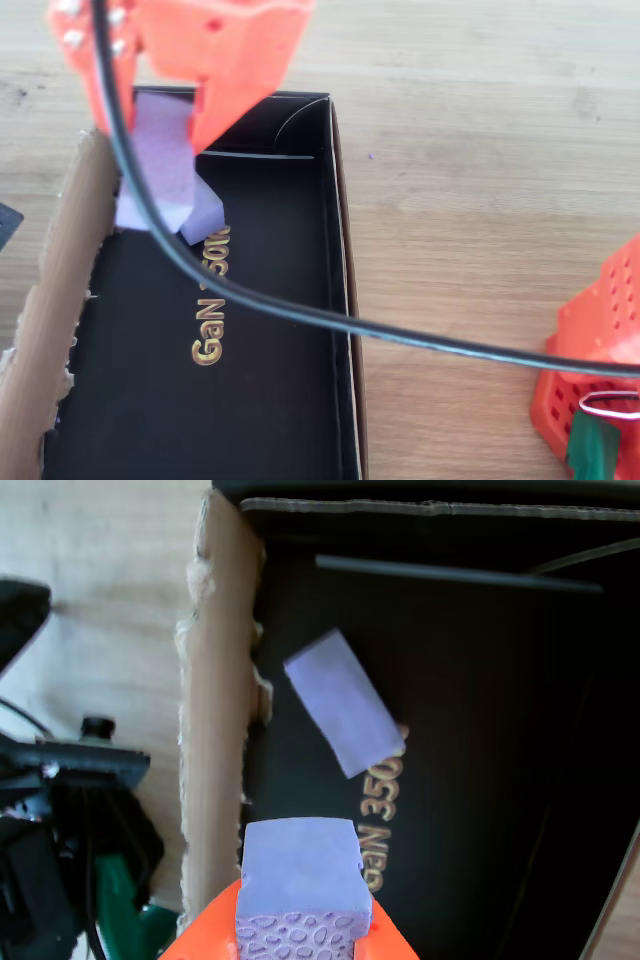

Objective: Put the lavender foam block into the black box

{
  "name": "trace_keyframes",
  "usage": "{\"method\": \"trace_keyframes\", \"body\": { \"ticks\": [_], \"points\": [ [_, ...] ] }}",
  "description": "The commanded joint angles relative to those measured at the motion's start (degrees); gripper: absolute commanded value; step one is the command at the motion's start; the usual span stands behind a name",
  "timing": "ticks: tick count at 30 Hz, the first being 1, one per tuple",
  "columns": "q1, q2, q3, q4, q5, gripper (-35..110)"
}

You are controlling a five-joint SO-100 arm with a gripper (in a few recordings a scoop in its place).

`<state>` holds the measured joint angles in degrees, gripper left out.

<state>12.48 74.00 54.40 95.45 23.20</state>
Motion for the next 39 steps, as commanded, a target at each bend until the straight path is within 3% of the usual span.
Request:
{"method": "trace_keyframes", "body": {
  "ticks": [1, 15, 22, 27, 31, 39],
  "points": [
    [-0.1, 1.9, -2.5, 0.6, 0.5, 0],
    [5.1, 18.6, 18.6, -4.7, -1.9, 0],
    [6.2, 20.2, 20.7, -5.7, -2.4, 0],
    [5.9, 19.7, 21.0, -5.8, -4.0, 24],
    [5.6, 20.7, 22.1, -6.2, -4.0, 31],
    [4.7, 24.5, 22.8, -4.3, -2.4, 31]
  ]
}}
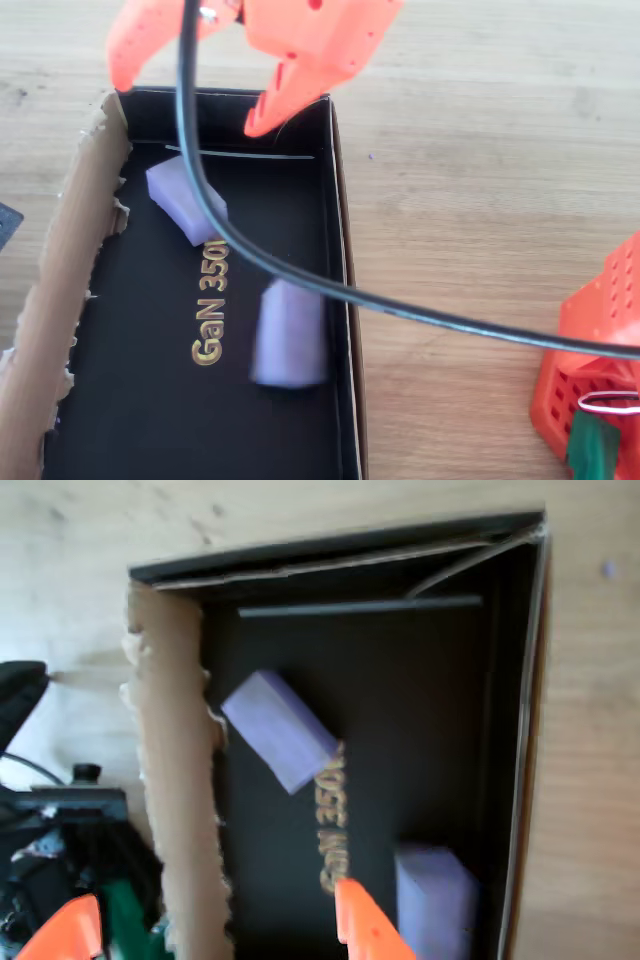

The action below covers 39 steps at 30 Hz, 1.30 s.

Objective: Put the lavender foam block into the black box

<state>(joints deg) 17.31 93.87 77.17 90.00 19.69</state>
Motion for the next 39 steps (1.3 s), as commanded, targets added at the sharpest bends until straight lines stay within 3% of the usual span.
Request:
{"method": "trace_keyframes", "body": {
  "ticks": [1, 4, 8, 10, 18, 26, 30, 39],
  "points": [
    [-0.6, 6.2, 0.0, 1.8, 1.2, 29],
    [-1.2, 10.7, 0.7, 3.3, 3.0, 23],
    [3.3, 17.7, 4.5, 2.8, 5.4, 0],
    [7.7, 24.7, 8.3, 2.3, 5.0, 0],
    [46.7, 54.2, 25.1, 2.9, 14.0, 0],
    [73.7, 65.7, 46.5, -17.9, 5.8, 0],
    [76.4, 74.4, 55.0, -19.7, 1.6, 0],
    [66.9, 80.2, 71.7, -24.0, -2.7, 0]
  ]
}}
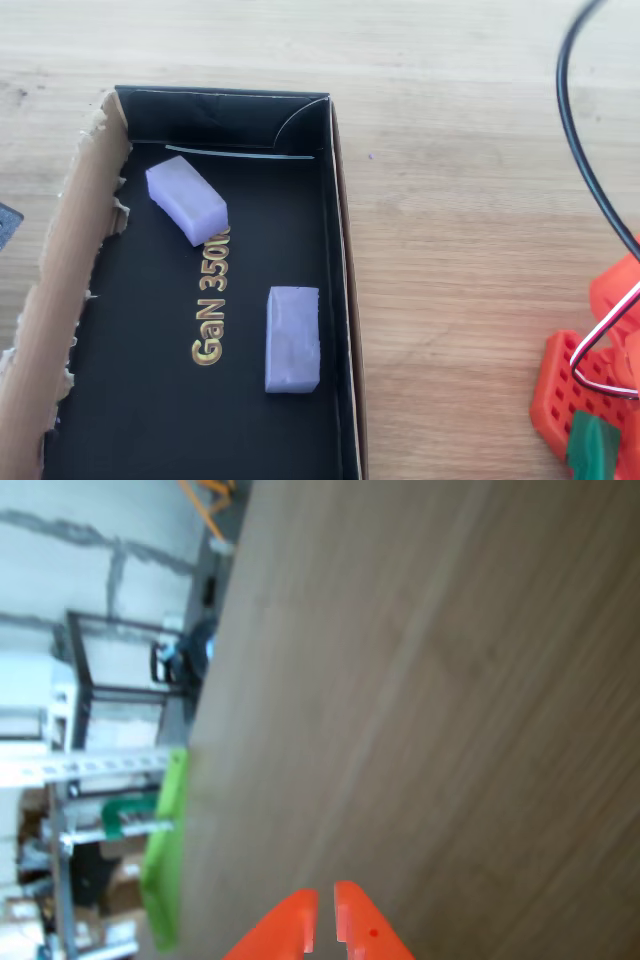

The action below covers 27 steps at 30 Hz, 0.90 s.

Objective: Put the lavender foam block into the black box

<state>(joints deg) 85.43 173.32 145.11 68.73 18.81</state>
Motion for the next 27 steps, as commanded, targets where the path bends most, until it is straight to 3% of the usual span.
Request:
{"method": "trace_keyframes", "body": {
  "ticks": [1, 7, 13, 18, 22, 27],
  "points": [
    [-1.6, 0.8, 5.8, -3.4, -2.1, 0],
    [-1.2, 0.7, 18.3, -10.9, -4.2, 0],
    [0.0, 0.8, 18.3, -0.6, 0.4, 0],
    [1.5, 0.8, 18.3, 4.7, -9.8, 0],
    [0.4, 0.8, 18.4, 5.8, -0.2, 0],
    [-0.4, 0.8, 18.4, 6.2, -0.4, 0]
  ]
}}
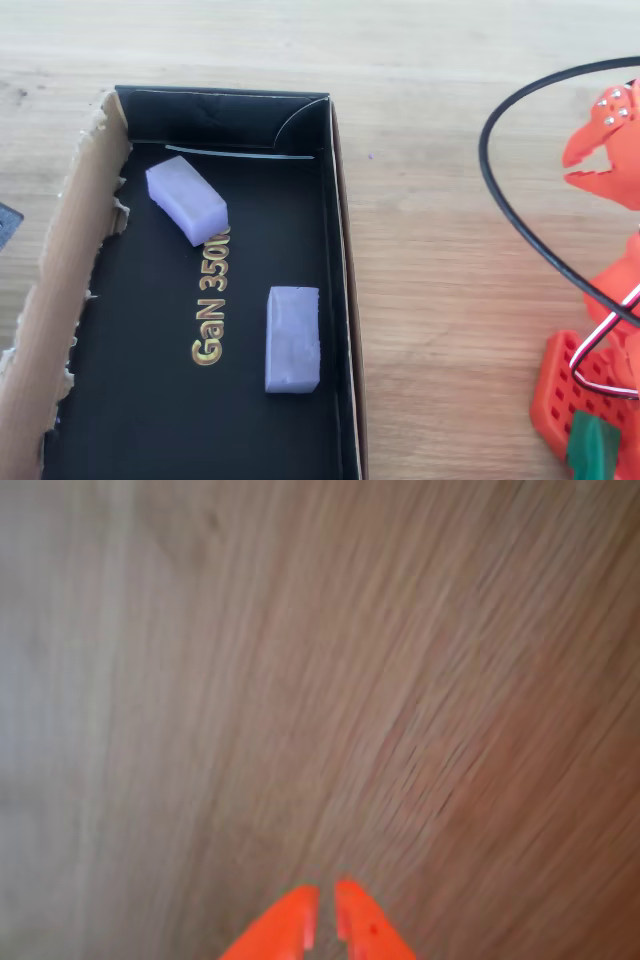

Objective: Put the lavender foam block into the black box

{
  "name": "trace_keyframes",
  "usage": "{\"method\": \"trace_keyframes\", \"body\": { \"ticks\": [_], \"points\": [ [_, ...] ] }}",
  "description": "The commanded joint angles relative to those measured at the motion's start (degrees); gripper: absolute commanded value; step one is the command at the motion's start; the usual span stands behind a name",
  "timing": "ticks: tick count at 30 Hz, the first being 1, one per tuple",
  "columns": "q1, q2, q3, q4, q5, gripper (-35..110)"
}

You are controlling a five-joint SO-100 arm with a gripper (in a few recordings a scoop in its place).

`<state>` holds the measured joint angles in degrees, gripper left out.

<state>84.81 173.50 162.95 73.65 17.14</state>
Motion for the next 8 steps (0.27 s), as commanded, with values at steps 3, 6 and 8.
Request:
{"method": "trace_keyframes", "body": {
  "ticks": [3, 6, 8],
  "points": [
    [0.4, 0.6, 0.5, 1.3, -1.8, 0],
    [-0.2, 0.6, 0.5, 1.3, -3.0, 0],
    [-0.9, 0.6, 0.5, 1.3, -3.8, 0]
  ]
}}
